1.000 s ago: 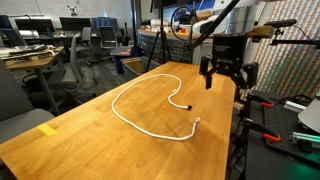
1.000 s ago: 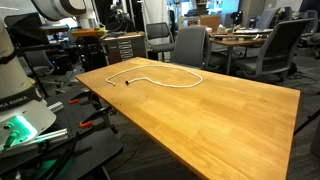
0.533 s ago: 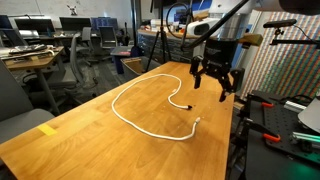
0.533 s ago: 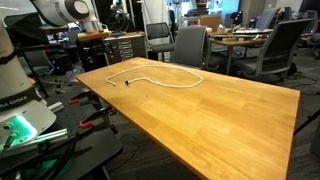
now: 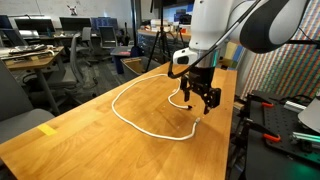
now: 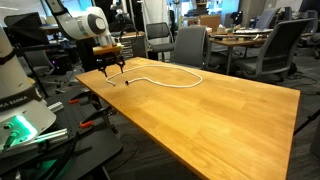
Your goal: Make a knot using the object on the table
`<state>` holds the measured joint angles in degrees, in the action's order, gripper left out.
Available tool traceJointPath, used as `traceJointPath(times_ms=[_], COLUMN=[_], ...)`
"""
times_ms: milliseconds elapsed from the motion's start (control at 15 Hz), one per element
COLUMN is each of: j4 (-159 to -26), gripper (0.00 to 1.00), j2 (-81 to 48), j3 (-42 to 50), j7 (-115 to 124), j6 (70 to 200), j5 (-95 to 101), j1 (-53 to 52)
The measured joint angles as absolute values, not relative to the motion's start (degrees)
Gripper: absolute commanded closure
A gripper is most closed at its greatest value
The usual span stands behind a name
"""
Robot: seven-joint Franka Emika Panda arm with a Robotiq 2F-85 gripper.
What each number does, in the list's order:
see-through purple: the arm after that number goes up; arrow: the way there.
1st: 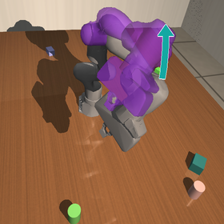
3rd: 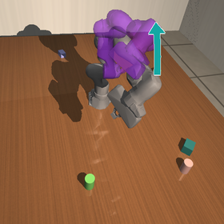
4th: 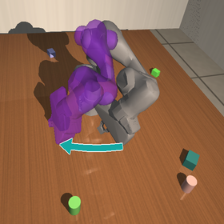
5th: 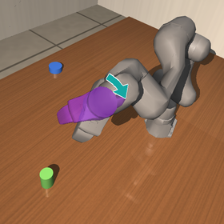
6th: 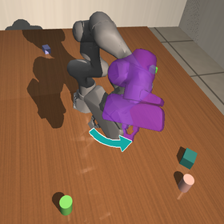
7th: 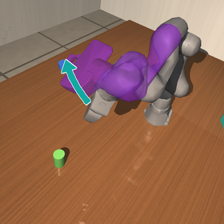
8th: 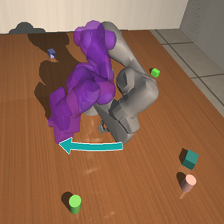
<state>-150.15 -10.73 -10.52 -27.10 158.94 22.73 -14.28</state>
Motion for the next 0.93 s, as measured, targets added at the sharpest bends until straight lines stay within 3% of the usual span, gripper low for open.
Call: traceJointPath(times_ms=[133, 200, 267, 400, 867, 933], j4=[-147.90, -146.82, -145.84, -144.17, -142.68, -142.62], gripper=[0.07, 0.23, 0.32, 0.41, 0.95, 0.99], j2=[-15.11, -17.15, -18.91, -21.92, -23.03, -23.03], j3=[-10.45, -10.46, -10.46, -10.48, -10.59, -10.65], j7=[-26.62, -26.41, -26.34, -26.22, -26.05, -26.03], j6=[158.98, 158.98, 158.98, 159.03, 159.02, 159.02], j5=[23.36, 23.42, 23.42, 23.42, 23.42, 23.42], j1=[-14.27, -14.27, -14.27, -14.26, -14.23, -14.22])
